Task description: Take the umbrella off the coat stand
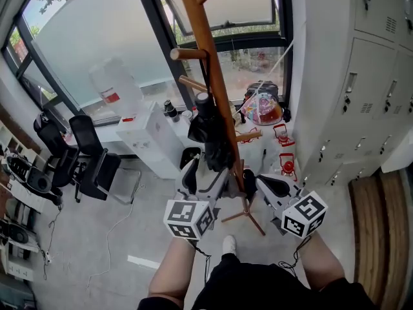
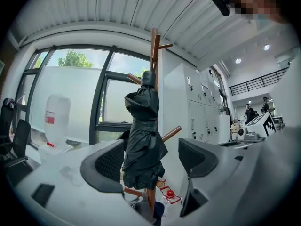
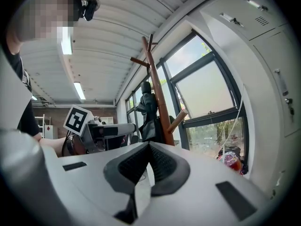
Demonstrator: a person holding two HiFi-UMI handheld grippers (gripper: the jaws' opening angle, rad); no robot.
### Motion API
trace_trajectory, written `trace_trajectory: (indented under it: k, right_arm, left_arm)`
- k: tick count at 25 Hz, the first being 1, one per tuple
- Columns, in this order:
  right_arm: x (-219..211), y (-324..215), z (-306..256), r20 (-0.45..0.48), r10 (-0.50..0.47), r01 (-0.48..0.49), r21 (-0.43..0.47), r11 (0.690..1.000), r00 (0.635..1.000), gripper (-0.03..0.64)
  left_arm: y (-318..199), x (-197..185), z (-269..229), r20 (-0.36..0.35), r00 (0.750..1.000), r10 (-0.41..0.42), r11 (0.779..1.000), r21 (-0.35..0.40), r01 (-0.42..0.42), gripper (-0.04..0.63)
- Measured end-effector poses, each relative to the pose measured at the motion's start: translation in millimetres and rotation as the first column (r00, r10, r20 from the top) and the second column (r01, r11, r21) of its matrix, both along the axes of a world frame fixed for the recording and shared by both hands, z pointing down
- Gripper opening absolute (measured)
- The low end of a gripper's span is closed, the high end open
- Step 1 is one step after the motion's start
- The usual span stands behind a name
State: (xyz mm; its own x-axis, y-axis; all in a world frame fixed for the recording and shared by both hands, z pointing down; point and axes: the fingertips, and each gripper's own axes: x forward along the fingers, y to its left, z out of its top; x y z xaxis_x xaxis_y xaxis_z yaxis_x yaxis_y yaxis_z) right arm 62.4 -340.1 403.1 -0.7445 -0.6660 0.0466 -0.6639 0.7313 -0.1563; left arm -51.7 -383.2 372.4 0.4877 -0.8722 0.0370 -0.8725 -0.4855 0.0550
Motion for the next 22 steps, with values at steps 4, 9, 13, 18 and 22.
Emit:
trace_trajectory:
  k: [4,9,13,18,22]
  right_arm:
    - [0,-15,-2,0.002,0.034,-0.034,0.002,0.999,0.999,0.054]
    - [-3,-24,3,-0.003,0.059,-0.059,-0.011,0.998,0.998,0.054]
    - [-2,-30,5,-0.008,0.083,-0.083,-0.02,0.996,0.996,0.054]
    - [0,-37,7,-0.016,0.106,-0.106,-0.024,0.994,0.994,0.054]
    - [0,-40,9,-0.025,0.118,-0.119,-0.028,0.992,0.993,0.054]
  left_arm:
    - [-21,-1,-5,-0.005,1.0,0.03,1.0,0.004,-0.03,0.331]
    - [-38,2,-7,-0.015,0.997,0.079,0.997,-0.001,-0.079,0.334]
    - [-52,9,-9,-0.013,0.993,0.114,0.994,-0.002,-0.114,0.334]
    - [-68,17,-10,-0.019,0.988,0.153,0.988,-0.011,-0.154,0.334]
    - [-76,20,-10,-0.008,0.984,0.179,0.984,-0.017,-0.18,0.334]
